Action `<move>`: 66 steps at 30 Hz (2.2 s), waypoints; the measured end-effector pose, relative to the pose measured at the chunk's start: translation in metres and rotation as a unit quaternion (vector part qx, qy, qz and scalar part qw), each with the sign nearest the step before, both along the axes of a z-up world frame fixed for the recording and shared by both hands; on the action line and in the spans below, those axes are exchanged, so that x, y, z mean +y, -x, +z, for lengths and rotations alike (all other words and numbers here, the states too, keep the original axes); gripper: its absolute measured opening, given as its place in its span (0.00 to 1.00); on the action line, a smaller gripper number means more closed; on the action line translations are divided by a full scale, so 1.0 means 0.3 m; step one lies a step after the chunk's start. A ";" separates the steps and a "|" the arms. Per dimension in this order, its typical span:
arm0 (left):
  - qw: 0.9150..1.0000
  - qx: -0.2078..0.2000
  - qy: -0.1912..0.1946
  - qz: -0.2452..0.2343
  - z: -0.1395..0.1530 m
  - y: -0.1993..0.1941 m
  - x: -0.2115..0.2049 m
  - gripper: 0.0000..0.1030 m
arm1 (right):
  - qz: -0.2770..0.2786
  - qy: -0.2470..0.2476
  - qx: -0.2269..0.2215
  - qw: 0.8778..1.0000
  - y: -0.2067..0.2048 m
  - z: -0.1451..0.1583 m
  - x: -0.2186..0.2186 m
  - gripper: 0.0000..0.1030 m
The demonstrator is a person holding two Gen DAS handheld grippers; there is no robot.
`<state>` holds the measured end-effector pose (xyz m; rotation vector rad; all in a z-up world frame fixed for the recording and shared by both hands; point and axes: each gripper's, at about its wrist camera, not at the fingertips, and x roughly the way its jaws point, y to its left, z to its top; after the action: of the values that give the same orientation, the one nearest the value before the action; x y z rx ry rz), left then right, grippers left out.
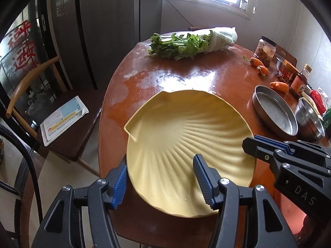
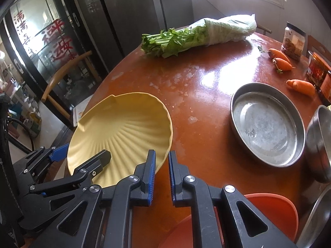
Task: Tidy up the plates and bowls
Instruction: 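Slide the yellow shell plate with the left gripper and release it, then grasp the rim of the salmon-pink plate with the left gripper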
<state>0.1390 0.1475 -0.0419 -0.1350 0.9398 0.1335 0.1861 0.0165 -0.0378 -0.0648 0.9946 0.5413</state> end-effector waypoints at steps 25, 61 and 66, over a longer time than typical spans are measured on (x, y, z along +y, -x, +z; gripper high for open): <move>0.997 -0.064 -0.008 0.030 0.174 0.071 -0.009 0.69 | -0.006 -0.038 -0.067 0.997 0.071 0.157 -0.135 0.44; 0.996 -0.048 -0.002 -0.070 0.092 0.224 -0.433 0.69 | -0.060 -0.061 -0.035 0.996 0.464 0.084 -0.635 0.48; 0.996 -0.043 -0.004 -0.077 0.065 0.217 -0.450 0.69 | -0.087 -0.086 -0.015 0.992 0.493 0.056 -0.697 0.48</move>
<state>0.0739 0.0125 -0.0225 -0.0606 0.8607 -0.0102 0.0383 -0.1927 -0.0209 0.1650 0.9117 0.4621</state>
